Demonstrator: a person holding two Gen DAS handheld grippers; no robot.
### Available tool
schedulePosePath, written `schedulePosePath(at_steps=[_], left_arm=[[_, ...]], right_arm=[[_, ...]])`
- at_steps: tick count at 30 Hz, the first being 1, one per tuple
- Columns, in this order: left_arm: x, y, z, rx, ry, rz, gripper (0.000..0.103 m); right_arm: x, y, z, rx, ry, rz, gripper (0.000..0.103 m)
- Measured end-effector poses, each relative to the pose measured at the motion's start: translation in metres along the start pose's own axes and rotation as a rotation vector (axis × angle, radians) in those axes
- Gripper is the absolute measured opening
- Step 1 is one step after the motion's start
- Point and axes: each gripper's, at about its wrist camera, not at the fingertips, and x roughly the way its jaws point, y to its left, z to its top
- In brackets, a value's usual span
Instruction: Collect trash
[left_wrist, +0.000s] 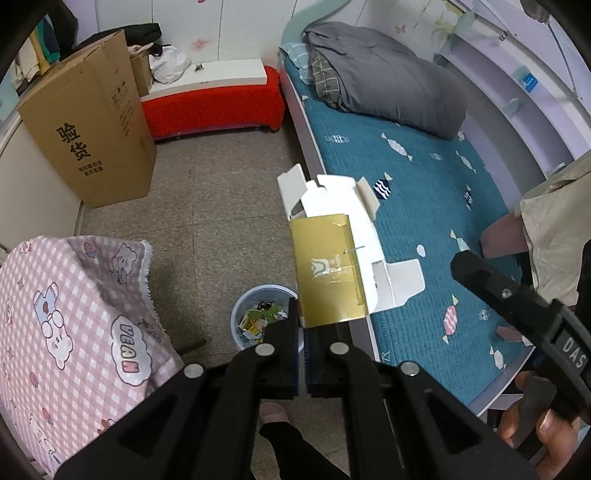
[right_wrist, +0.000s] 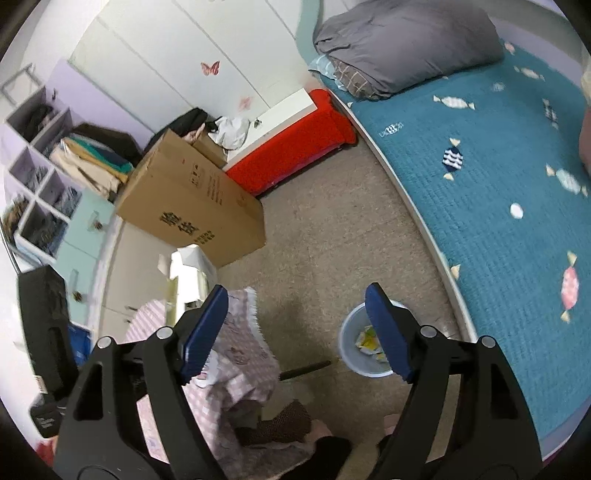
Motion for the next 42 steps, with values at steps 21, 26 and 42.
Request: schedulePosePath(at_steps=[21, 26, 42], left_arm=[[-0.071, 0.031, -0.055, -0.045, -0.107, 0.150, 0.077], [-0.121, 0.058, -0.090, -0.078, -0.191, 0.171, 0.081], [-0.285, 0.135, -0.240, -0.001, -0.439, 0.188, 0.090]], right_arm=[[-0.027, 0.051, -0.055, -0.135, -0.019, -0.046, 0.077], [-0.048, 0.089, -0.088, -0.197, -0.061, -0.052, 0.077], [-0.160, 0.216, -0.267, -0.352, -0.353, -0.140, 0.080]])
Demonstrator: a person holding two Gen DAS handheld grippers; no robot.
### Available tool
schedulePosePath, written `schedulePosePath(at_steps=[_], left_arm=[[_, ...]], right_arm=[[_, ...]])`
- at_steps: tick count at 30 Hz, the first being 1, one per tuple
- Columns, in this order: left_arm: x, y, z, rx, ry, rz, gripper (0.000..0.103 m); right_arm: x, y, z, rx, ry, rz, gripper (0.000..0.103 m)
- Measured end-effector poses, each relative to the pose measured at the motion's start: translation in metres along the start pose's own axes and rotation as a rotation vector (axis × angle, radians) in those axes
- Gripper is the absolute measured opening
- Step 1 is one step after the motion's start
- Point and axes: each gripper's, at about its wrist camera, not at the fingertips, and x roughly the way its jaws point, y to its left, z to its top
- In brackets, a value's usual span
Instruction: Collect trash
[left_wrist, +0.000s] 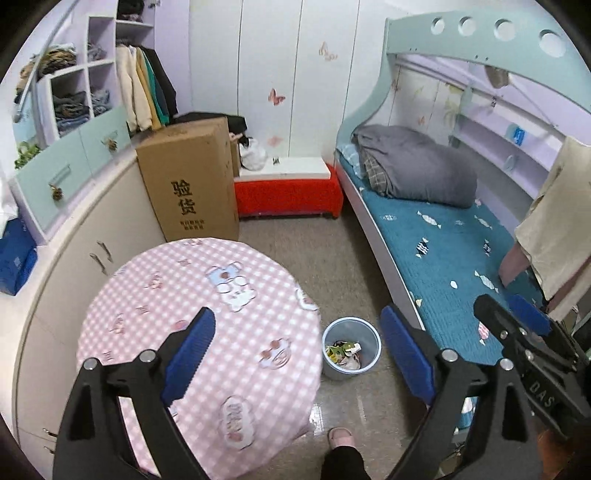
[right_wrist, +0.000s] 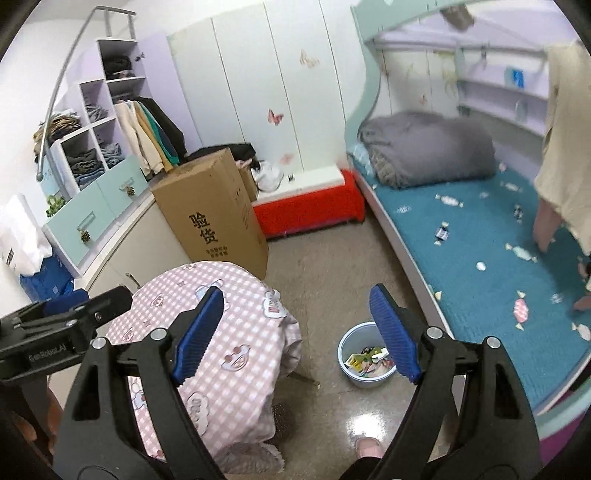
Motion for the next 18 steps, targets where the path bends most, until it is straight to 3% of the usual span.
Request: schedulePosePath(at_steps=[7, 18], left_arm=[[-0.065, 0.027, -0.028, 0.008, -0.088, -0.035, 0.091], [-0.124, 0.031, -0.056, 0.009, -0.177, -0.018, 0.094]], right_arm=[[-0.076, 0.035, -0.021, -0.027, -0.128, -0.045, 0.084], [-0.127, 0.051, -0.044, -0.088, -0.186, -0.059, 0.089]])
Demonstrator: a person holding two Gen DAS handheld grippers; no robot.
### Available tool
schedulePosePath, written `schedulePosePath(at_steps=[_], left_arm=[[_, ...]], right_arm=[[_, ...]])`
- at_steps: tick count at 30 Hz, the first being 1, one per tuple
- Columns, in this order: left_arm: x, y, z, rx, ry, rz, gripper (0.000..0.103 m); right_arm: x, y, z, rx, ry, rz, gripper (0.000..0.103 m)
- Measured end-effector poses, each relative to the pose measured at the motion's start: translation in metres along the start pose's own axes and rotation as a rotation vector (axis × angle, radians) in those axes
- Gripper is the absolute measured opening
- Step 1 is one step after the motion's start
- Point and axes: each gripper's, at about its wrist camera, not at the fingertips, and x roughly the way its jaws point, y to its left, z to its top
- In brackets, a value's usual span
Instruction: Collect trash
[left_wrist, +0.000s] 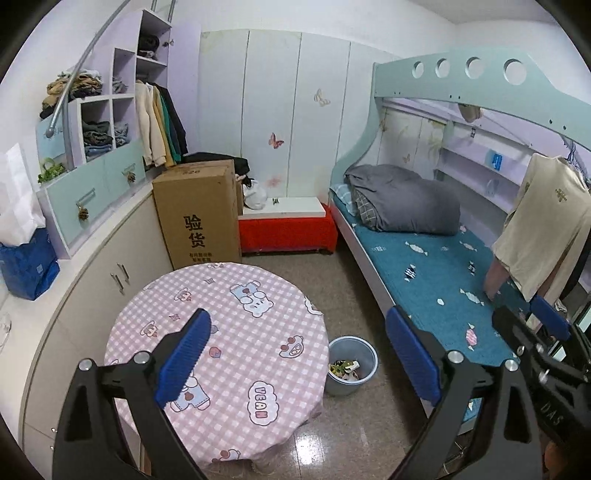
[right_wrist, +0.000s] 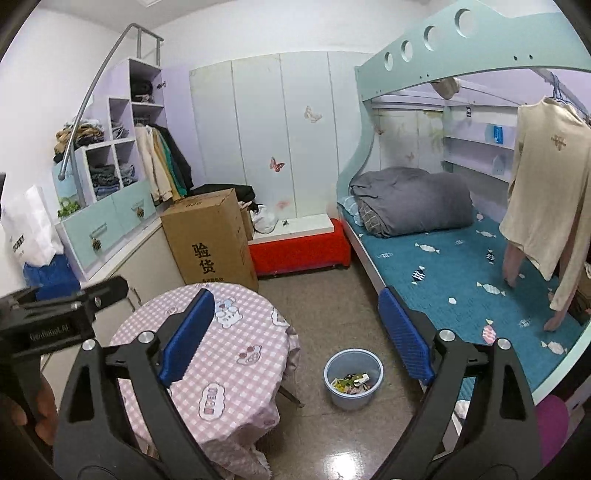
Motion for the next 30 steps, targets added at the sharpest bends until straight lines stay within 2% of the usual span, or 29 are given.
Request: schedulePosePath(at_steps=[11, 19, 30], left_arm=[[-0.023, -0.002, -0.009, 0.004, -0.033, -0.012, 0.094], [-0.032, 0.004, -0.009, -0.003, -0.044, -0.027, 0.094], [-0.040, 0.012, -0.013, -0.019, -0.068, -0.004, 0.094]], right_arm=[[-0.020, 0.008, -0.013, -0.012, -0.009, 0.000, 0.091], [-0.019, 0.019, -0.017, -0.022, -0.002, 0.022, 0.093], [-0.016, 0.028, -0.018, -0.033, 0.016, 0.047, 0.093]])
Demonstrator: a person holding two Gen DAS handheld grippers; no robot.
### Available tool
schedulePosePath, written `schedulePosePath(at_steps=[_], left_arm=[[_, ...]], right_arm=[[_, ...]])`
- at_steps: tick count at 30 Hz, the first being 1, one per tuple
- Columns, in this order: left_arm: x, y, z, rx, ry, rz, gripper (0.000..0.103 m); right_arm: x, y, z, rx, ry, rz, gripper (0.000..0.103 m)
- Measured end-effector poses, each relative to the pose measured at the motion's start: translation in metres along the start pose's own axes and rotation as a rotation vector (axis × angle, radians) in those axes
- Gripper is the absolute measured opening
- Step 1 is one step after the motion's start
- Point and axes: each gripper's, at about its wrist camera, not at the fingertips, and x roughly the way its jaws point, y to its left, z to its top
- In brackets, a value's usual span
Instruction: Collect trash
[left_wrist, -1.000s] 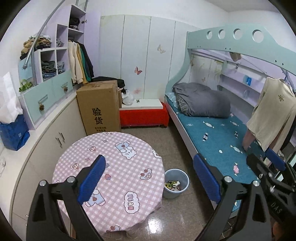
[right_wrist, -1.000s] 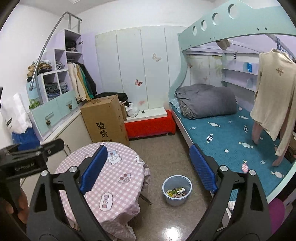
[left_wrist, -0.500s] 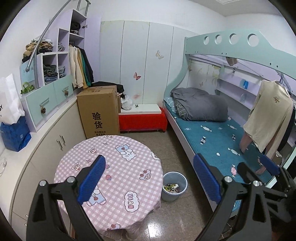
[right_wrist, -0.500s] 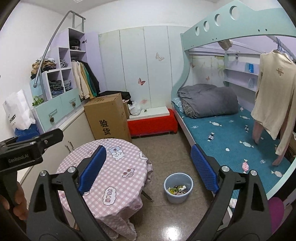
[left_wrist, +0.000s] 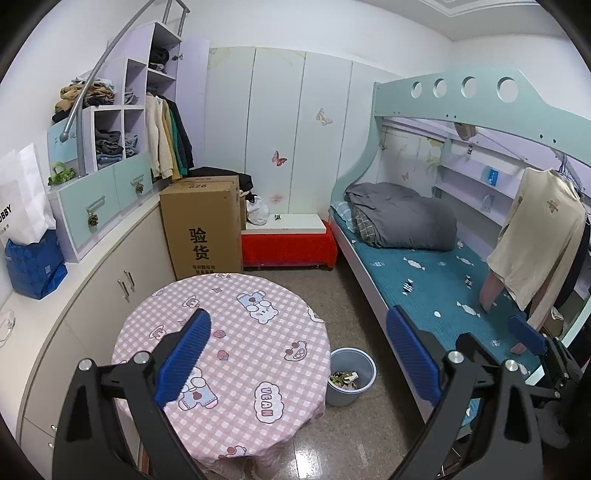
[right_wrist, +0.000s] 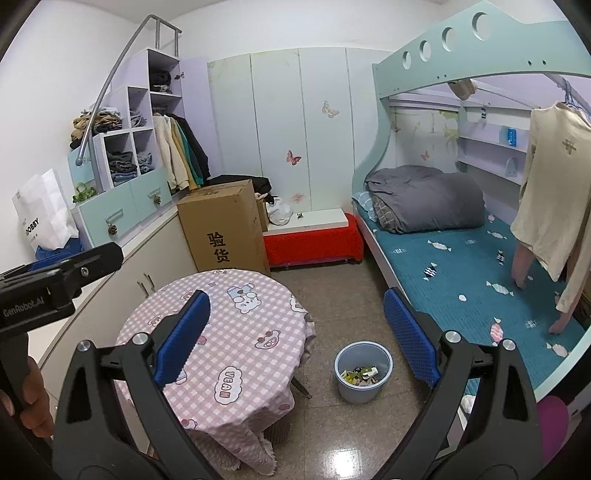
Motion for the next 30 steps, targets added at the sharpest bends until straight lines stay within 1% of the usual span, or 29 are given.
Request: schedulePosePath(at_steps=[30], left_arm=[[0.0000, 0.0005, 0.0022, -0.007, 0.003, 0.013, 0.094]], right_arm=[[0.0022, 0.0071, 0.0000, 0.001, 0.006, 0.019, 0.093]])
